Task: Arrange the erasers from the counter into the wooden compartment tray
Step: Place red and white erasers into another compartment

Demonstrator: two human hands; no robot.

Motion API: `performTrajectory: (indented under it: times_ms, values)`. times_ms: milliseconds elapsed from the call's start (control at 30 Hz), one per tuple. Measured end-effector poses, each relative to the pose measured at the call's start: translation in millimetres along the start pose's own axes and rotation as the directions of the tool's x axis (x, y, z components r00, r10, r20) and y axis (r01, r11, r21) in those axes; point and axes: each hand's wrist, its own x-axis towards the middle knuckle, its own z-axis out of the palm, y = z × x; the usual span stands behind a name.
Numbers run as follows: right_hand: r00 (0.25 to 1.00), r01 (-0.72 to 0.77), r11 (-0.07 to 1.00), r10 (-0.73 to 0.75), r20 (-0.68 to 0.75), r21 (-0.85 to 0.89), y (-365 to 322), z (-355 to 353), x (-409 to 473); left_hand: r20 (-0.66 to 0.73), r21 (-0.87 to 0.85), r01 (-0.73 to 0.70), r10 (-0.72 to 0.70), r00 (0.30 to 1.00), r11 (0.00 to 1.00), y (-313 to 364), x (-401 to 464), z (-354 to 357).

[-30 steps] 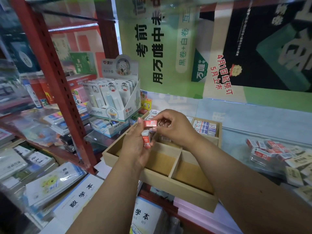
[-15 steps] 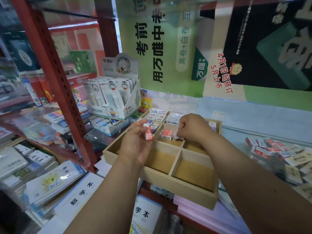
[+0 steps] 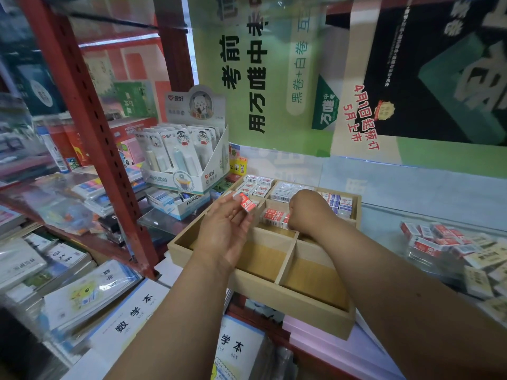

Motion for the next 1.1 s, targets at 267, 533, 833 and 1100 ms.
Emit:
performTrajectory:
  times_ms: [267,533,833,1100]
  values:
    - [0.997,0.014,0.935,0.015,-0.077,0.355,0.2,-2.4,-4.1,-0.012,0.043,-0.027,0.028,1.0,0.999,-2.7,3.4,-3.1]
    - [0.915,0.392,0.668,-0.212,-0.344,0.632,-21.2,-19.1,-19.5,0.065,0.07,-0.059,0.054,0.996,0.996,-3.0,6.9,-2.3]
    - [0.941,0.308,0.703,-0.126,-0.314,0.641,-15.2,-17.9,-18.7,-0.025,0.064,-0.067,0.069,0.997,0.996,-4.6,12.0,-3.8]
    - [0.999,0.038,0.945,-0.048,0.022,0.324,-11.1,-11.3,-7.0,-0.121,-0.07,-0.069,0.06,0.991,0.995,-2.5,11.5,-2.7]
